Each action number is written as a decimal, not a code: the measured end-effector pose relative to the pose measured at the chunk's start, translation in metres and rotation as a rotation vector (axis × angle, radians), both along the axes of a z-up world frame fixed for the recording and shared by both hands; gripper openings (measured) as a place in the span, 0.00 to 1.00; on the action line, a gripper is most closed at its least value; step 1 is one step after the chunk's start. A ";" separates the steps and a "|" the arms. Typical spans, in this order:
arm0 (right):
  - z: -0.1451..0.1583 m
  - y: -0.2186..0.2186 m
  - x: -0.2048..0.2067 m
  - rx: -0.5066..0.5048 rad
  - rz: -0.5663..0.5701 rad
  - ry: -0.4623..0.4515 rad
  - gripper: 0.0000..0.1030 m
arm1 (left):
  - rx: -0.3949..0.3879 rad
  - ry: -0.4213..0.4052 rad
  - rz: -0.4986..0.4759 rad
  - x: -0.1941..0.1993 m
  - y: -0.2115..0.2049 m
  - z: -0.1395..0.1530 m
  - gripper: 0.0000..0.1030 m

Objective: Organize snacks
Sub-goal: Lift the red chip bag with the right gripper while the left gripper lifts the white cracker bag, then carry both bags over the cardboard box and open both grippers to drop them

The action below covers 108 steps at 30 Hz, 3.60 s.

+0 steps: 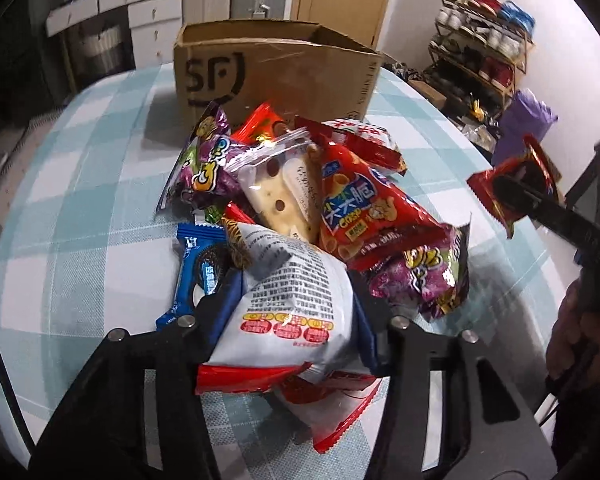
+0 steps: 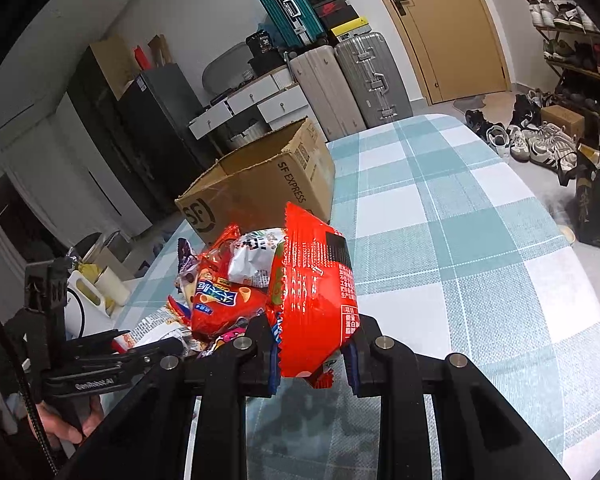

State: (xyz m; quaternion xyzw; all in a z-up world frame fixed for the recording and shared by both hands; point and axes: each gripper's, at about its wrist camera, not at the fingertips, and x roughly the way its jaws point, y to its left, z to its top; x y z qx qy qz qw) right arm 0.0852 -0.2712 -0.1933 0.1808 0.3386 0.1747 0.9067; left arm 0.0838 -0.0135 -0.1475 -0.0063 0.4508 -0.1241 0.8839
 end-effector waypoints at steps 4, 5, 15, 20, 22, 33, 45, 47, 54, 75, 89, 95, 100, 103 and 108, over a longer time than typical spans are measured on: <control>0.004 0.003 -0.005 -0.002 0.001 -0.006 0.23 | -0.042 0.009 -0.002 -0.002 0.002 0.000 0.44; 0.005 0.004 -0.007 -0.001 0.002 -0.008 0.23 | -0.049 0.010 -0.001 -0.003 0.002 0.000 0.44; 0.021 0.011 -0.019 -0.016 0.012 -0.035 0.23 | -0.084 -0.020 -0.002 -0.018 0.010 0.016 0.44; 0.029 0.017 -0.023 -0.022 0.025 -0.047 0.23 | -0.107 -0.040 -0.008 -0.025 0.015 0.030 0.44; 0.032 0.020 -0.024 -0.027 0.032 -0.053 0.23 | -0.109 -0.052 -0.009 -0.026 0.017 0.036 0.44; 0.058 0.048 -0.011 -0.035 0.109 -0.088 0.23 | -0.104 -0.129 -0.035 -0.013 0.024 0.079 0.44; 0.097 0.068 0.043 -0.011 0.203 -0.101 0.23 | -0.117 -0.150 -0.061 0.043 0.030 0.133 0.44; 0.104 0.071 0.054 -0.015 0.213 -0.101 0.23 | -0.109 -0.157 -0.069 0.054 0.030 0.144 0.44; 0.126 0.082 0.096 -0.036 0.246 -0.102 0.23 | -0.101 -0.152 -0.064 0.105 0.028 0.165 0.44; 0.107 0.115 0.224 -0.073 0.280 -0.001 0.24 | -0.037 -0.092 -0.061 0.243 0.017 0.139 0.44; 0.068 0.118 0.256 -0.109 0.251 0.011 0.66 | -0.023 -0.050 -0.004 0.296 0.023 0.102 0.62; 0.077 0.101 0.247 -0.096 0.204 -0.038 0.77 | 0.009 -0.091 0.014 0.288 0.028 0.107 0.75; 0.088 0.098 0.236 -0.111 0.195 -0.058 0.77 | 0.020 -0.116 0.025 0.270 0.030 0.118 0.75; 0.102 0.094 0.222 -0.119 0.185 -0.084 0.77 | 0.028 -0.125 0.030 0.257 0.030 0.126 0.75; 0.118 0.090 0.202 -0.121 0.177 -0.110 0.77 | 0.042 -0.151 0.048 0.230 0.034 0.143 0.76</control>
